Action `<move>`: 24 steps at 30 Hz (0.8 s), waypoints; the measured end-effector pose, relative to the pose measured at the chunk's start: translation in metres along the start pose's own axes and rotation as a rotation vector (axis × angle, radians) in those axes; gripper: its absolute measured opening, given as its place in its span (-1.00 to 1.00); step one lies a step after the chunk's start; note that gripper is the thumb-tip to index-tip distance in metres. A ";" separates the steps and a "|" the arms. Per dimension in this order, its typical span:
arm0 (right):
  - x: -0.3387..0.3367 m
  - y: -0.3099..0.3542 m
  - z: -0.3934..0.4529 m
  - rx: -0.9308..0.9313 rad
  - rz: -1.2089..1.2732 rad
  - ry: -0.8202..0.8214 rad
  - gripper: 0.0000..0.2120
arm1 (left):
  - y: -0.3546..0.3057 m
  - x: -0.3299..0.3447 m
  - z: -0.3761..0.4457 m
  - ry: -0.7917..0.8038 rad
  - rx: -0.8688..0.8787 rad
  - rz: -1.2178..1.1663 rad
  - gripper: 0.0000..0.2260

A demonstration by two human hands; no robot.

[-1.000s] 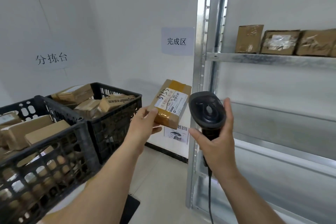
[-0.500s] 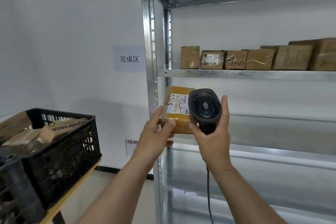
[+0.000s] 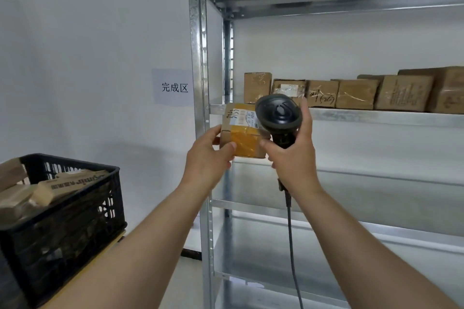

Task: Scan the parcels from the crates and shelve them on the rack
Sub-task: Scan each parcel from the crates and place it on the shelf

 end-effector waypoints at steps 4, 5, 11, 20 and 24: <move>0.027 -0.004 0.032 -0.039 -0.016 0.021 -0.03 | 0.009 -0.005 0.042 -0.006 0.039 0.007 -0.71; 0.035 -0.005 0.041 -0.050 -0.020 0.020 -0.03 | 0.013 -0.006 0.054 -0.003 0.044 -0.002 -0.72; 0.091 -0.025 0.103 -0.064 -0.014 -0.015 -0.01 | 0.031 -0.020 0.140 0.033 0.059 0.008 -0.67; 0.148 -0.055 0.176 -0.027 -0.023 -0.067 -0.04 | 0.046 -0.023 0.251 0.068 0.120 0.108 -0.71; 0.154 -0.070 0.197 -0.012 -0.079 -0.061 -0.03 | 0.056 -0.012 0.277 0.088 0.116 0.124 -0.72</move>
Point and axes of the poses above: each hand's wrist, its own z-axis towards the middle knuckle, its own x-axis out of the palm, y = z × x, the point moved 8 cm from there along z, towards the middle knuckle, and after that the axes turned 1 degree about -y, right-handed, at the moved point
